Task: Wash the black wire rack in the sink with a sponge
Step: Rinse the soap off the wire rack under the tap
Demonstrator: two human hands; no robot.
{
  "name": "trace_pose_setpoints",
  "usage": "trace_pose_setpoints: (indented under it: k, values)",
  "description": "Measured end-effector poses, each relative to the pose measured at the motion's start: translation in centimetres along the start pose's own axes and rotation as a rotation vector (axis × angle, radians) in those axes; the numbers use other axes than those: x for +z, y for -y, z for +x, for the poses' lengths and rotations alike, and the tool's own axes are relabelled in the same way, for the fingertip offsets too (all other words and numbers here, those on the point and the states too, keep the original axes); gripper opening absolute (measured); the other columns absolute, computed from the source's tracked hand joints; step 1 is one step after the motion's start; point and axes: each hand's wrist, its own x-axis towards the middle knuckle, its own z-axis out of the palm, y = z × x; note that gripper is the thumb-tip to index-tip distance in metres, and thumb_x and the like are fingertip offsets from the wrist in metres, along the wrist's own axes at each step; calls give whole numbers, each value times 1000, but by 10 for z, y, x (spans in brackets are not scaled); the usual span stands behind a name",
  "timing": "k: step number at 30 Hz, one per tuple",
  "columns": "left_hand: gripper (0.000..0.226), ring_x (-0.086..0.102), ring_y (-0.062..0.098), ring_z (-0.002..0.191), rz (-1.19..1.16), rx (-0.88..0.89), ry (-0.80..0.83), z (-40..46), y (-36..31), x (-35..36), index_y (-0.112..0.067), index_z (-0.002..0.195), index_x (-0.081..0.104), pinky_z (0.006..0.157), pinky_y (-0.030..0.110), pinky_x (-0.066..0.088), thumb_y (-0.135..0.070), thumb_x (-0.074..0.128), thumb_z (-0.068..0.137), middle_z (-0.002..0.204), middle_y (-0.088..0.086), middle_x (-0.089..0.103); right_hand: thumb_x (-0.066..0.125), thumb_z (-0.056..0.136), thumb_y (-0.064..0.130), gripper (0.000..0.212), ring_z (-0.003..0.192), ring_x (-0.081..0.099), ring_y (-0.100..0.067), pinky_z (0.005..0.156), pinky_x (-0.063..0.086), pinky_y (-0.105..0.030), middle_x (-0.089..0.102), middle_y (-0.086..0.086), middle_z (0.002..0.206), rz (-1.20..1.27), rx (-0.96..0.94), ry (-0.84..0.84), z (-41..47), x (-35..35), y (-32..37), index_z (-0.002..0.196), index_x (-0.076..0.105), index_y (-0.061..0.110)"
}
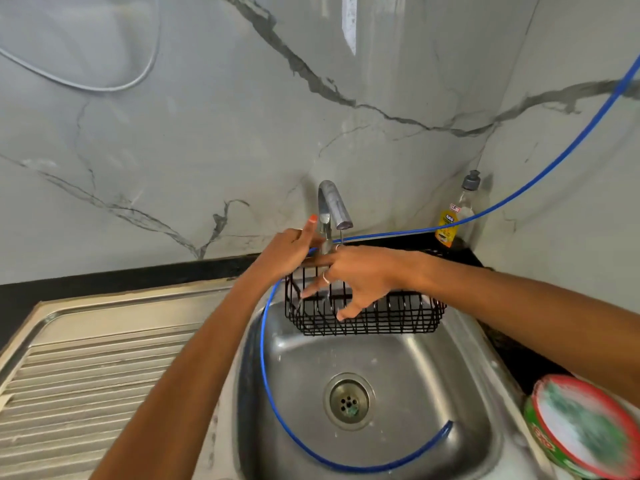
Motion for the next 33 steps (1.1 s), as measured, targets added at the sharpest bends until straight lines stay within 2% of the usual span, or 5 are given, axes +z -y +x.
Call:
trace_pose_setpoints:
  k: [8, 15, 23, 29, 33]
  values:
    - [100, 61, 17, 80, -538, -374, 709, 16, -10, 12, -12, 95, 74, 82, 32, 45, -83, 5, 78, 80, 5, 69, 66, 77, 50, 75, 134, 30, -42, 105, 16, -68, 14, 5, 159, -480, -278, 148, -13, 8, 18, 143, 32, 45]
    - [97, 67, 17, 93, -643, -371, 549, 3, -2, 35, -13, 109, 69, 85, 32, 46, -82, 8, 80, 91, 7, 72, 66, 80, 47, 76, 119, 43, -38, 98, 37, -57, 18, 5, 158, -591, -463, 91, -16, 9, 6, 145, 28, 44]
    - [102, 68, 26, 101, -1027, -356, 431, -17, 17, 37, -13, 114, 69, 80, 36, 58, -84, 7, 75, 115, 16, 69, 63, 81, 53, 74, 142, 25, -29, 114, 3, -51, 23, 3, 157, -523, -505, -81, -21, 22, -15, 146, 31, 38]
    - [88, 68, 17, 66, -1058, -292, 286, -40, 33, 50, -5, 116, 63, 49, 19, 47, -70, 10, 89, 107, 20, 71, 7, 91, 65, 68, 146, 11, -14, 119, 9, -43, 9, 6, 160, -129, 140, -247, -42, 41, -34, 151, 15, 34]
    - [30, 55, 6, 50, -951, -285, 138, -50, 23, 61, 0, 115, 61, 39, 11, 35, -18, 42, 101, 102, 21, 72, 15, 98, 53, 61, 147, 7, -14, 119, 12, -40, 9, 3, 159, 73, 372, -271, -19, 56, -37, 152, 12, 26]
